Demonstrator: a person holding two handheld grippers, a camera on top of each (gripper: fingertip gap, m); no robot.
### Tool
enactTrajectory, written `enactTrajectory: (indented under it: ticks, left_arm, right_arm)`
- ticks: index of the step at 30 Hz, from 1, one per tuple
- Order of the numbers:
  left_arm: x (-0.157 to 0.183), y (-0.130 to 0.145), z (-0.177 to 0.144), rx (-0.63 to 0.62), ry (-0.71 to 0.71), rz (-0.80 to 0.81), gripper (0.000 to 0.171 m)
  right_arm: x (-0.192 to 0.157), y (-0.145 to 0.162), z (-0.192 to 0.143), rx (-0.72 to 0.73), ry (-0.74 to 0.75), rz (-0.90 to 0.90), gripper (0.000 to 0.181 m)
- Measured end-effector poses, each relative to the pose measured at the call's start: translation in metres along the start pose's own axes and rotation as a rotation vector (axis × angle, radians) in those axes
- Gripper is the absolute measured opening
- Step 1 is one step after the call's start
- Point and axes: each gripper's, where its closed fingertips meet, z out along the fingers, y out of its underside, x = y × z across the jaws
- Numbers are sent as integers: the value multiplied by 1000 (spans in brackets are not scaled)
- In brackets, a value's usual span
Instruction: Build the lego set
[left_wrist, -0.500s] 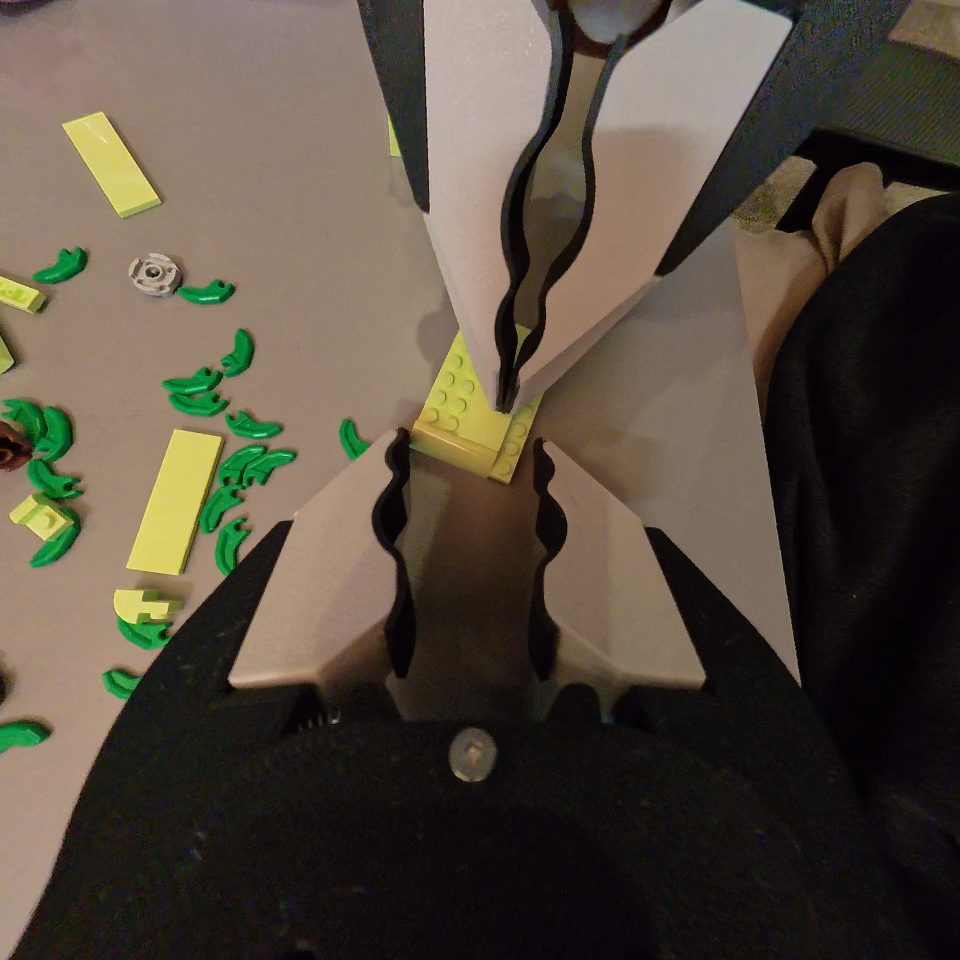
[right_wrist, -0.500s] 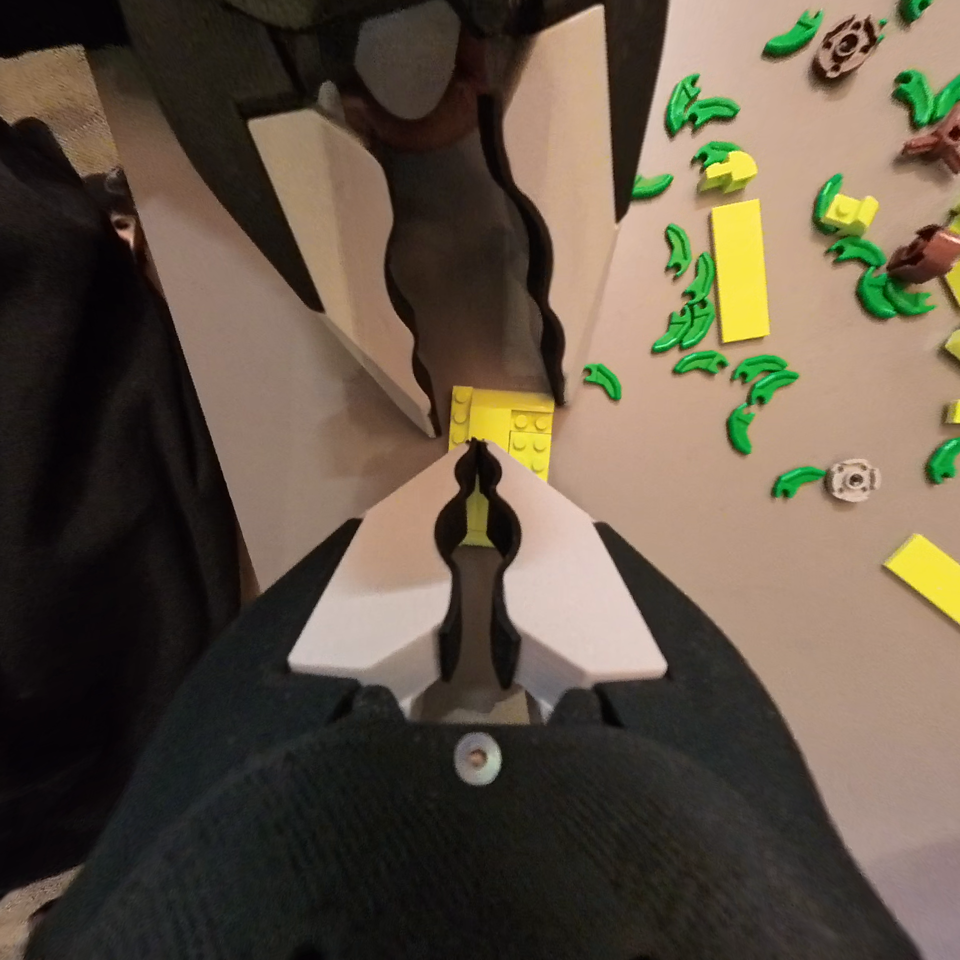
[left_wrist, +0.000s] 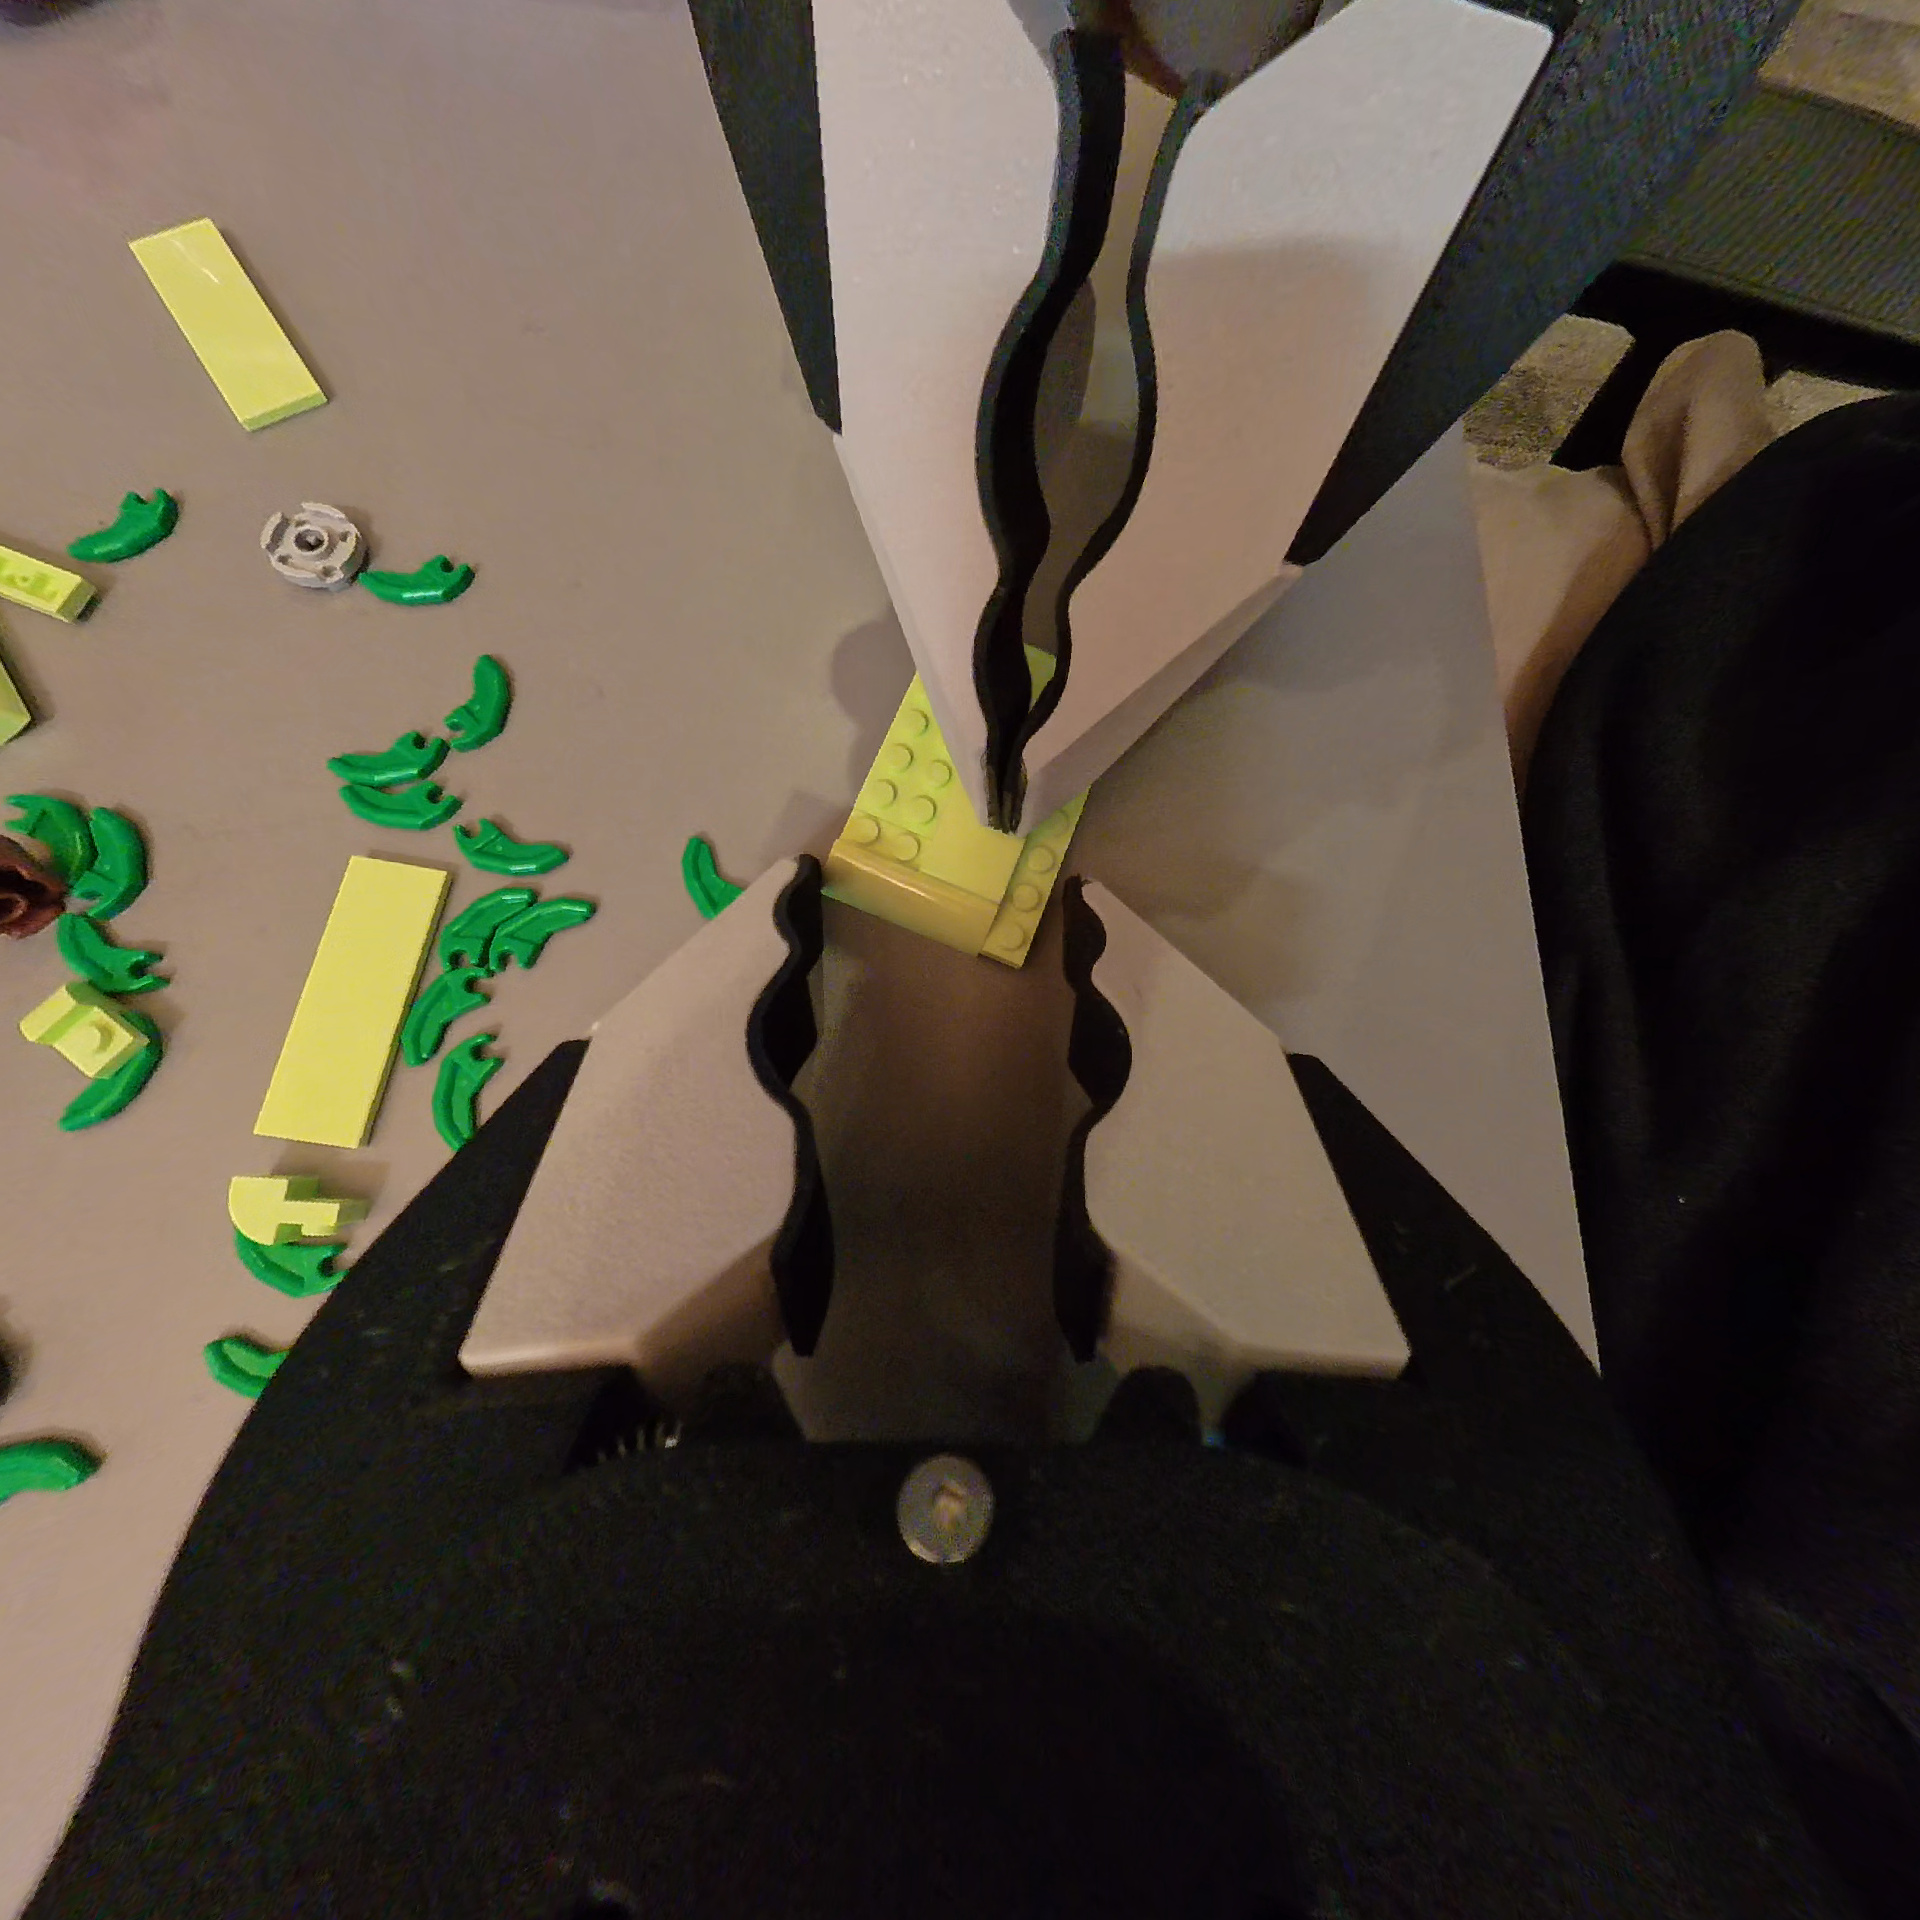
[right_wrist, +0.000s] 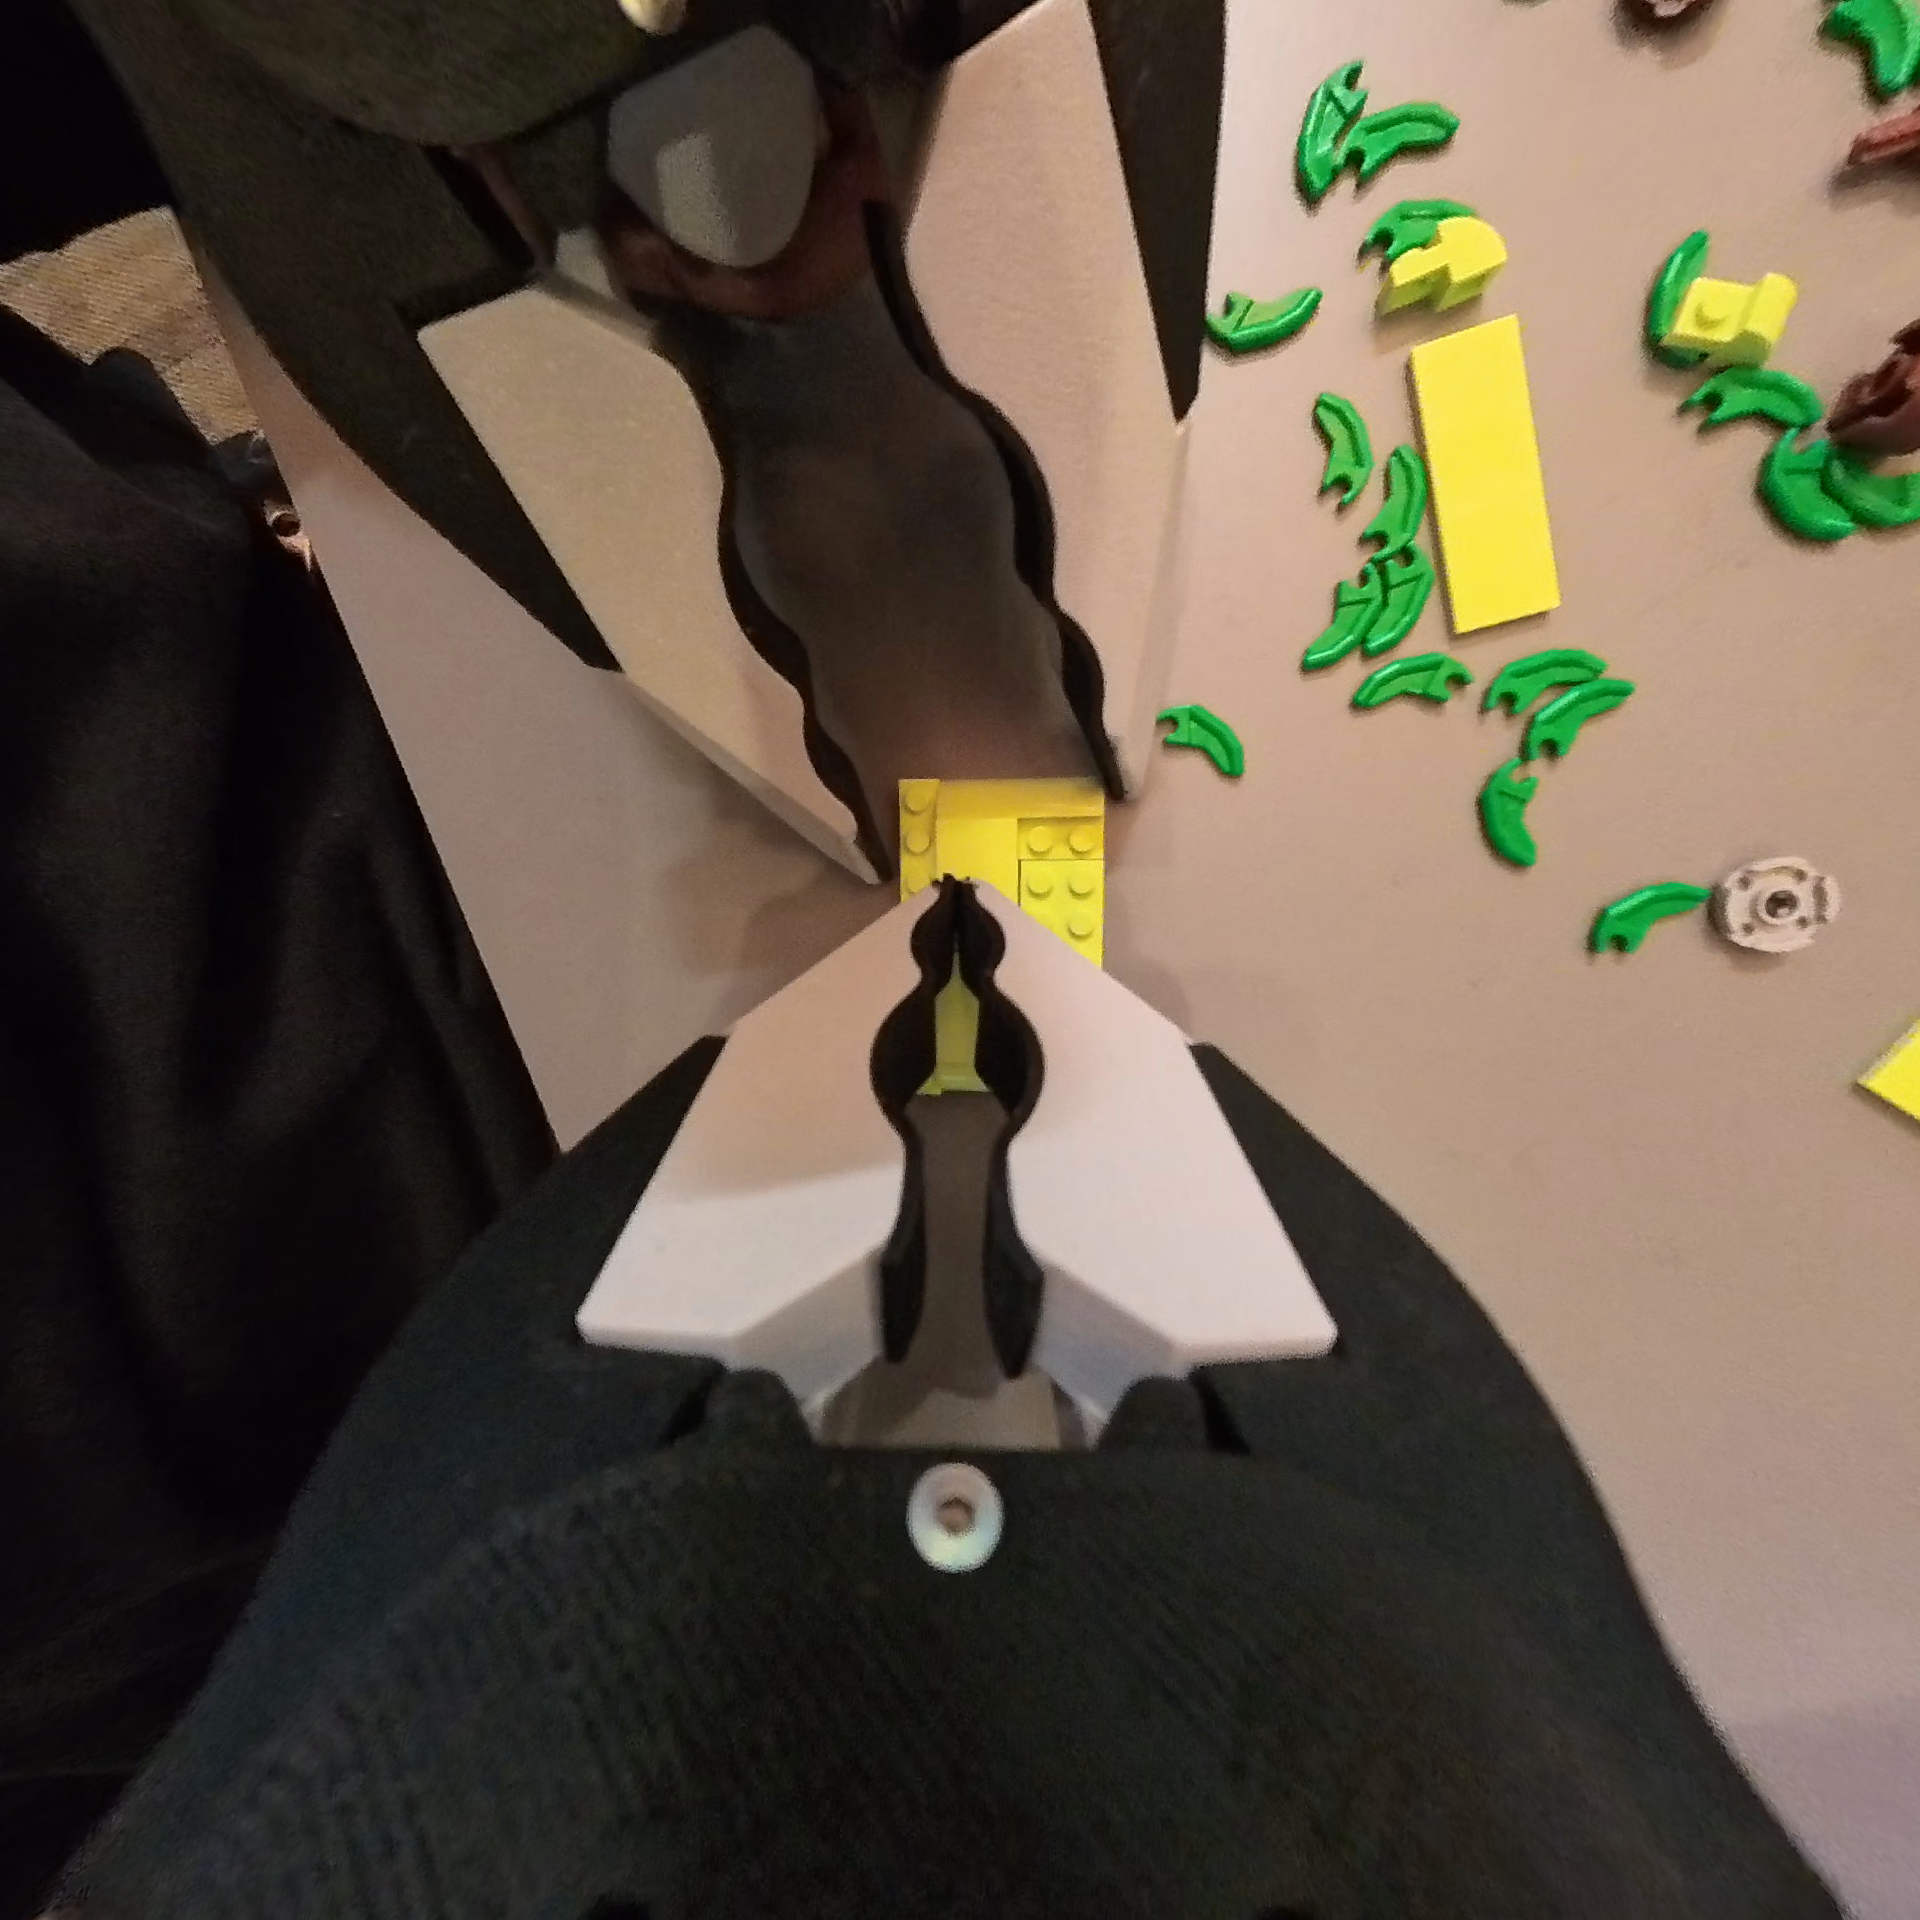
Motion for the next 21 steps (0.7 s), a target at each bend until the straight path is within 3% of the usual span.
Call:
enactTrajectory:
  ticks: [9,13,18,21]
  left_arm:
    - [0,0,0,1,3,-5,43]
    - [-1,0,0,-2,-7,3,43]
    - [-1,0,0,0,-4,-3,41]
    - [-1,0,0,2,2,-9,42]
  right_arm:
    - [-1,-8,5,49,26,-4,0]
    - [0,-10,5,29,102,-95,0]
    - [11,-21,-25,235,138,36,0]
    - [24,0,-30,185,241,73,0]
